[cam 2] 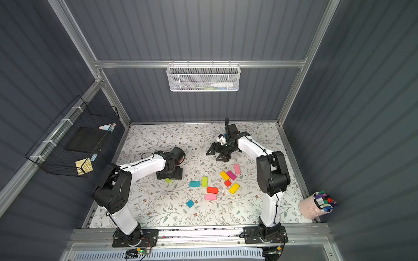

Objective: Assemble the letter v with building blocks
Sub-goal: Pick up the building block from the center of the board.

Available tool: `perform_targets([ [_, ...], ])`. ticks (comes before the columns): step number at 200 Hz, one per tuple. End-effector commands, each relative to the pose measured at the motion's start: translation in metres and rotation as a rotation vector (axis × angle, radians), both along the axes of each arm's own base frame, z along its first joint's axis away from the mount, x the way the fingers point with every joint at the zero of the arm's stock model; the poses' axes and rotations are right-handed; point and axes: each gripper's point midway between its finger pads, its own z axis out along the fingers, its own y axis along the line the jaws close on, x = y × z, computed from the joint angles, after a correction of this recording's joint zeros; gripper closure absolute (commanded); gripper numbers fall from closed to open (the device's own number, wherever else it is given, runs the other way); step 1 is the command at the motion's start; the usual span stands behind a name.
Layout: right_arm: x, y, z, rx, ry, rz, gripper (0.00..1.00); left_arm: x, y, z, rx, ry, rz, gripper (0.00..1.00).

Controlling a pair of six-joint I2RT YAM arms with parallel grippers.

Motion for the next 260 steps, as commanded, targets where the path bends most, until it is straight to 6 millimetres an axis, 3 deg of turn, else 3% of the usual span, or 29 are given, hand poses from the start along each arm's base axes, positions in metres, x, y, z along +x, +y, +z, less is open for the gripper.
perform_targets([
  [1, -0.002, -0.004, -0.006, 0.01, 0.018, 0.005, 0.19, 0.009, -0.001, 0.007, 0.004, -0.019, -0.039, 0.11],
  [63, -0.001, -0.011, -0.001, 0.002, 0.008, -0.009, 0.2, -0.002, -0.006, -0.021, -0.023, 0.09, -0.126, 0.16],
  [99, -0.001, -0.013, -0.003, -0.002, 0.014, -0.013, 0.19, -0.005, -0.008, -0.028, -0.058, 0.123, -0.144, 0.34],
  [154, 0.001, -0.014, -0.006, -0.008, 0.016, -0.016, 0.2, -0.008, -0.02, -0.015, -0.117, 0.101, -0.215, 0.42],
  [195, 0.001, -0.014, -0.007, -0.012, 0.018, -0.016, 0.2, -0.022, -0.037, -0.026, -0.118, 0.145, -0.259, 0.46],
  [220, 0.001, -0.016, -0.005, -0.021, 0.009, -0.019, 0.2, -0.027, -0.04, -0.034, -0.11, 0.164, -0.27, 0.61],
  [240, 0.0, -0.018, -0.005, -0.03, 0.009, -0.023, 0.2, -0.028, -0.041, -0.036, -0.098, 0.167, -0.274, 0.79],
  [245, 0.0, -0.018, -0.005, -0.03, 0.007, -0.023, 0.2, -0.027, -0.041, -0.037, -0.095, 0.165, -0.275, 0.85],
  [251, 0.0, -0.018, -0.004, -0.03, 0.006, -0.025, 0.2, -0.026, -0.04, -0.037, -0.082, 0.161, -0.272, 0.99],
  [260, -0.001, -0.018, -0.004, -0.031, 0.007, -0.026, 0.2, -0.021, -0.038, -0.035, -0.061, 0.142, -0.265, 1.0],
])
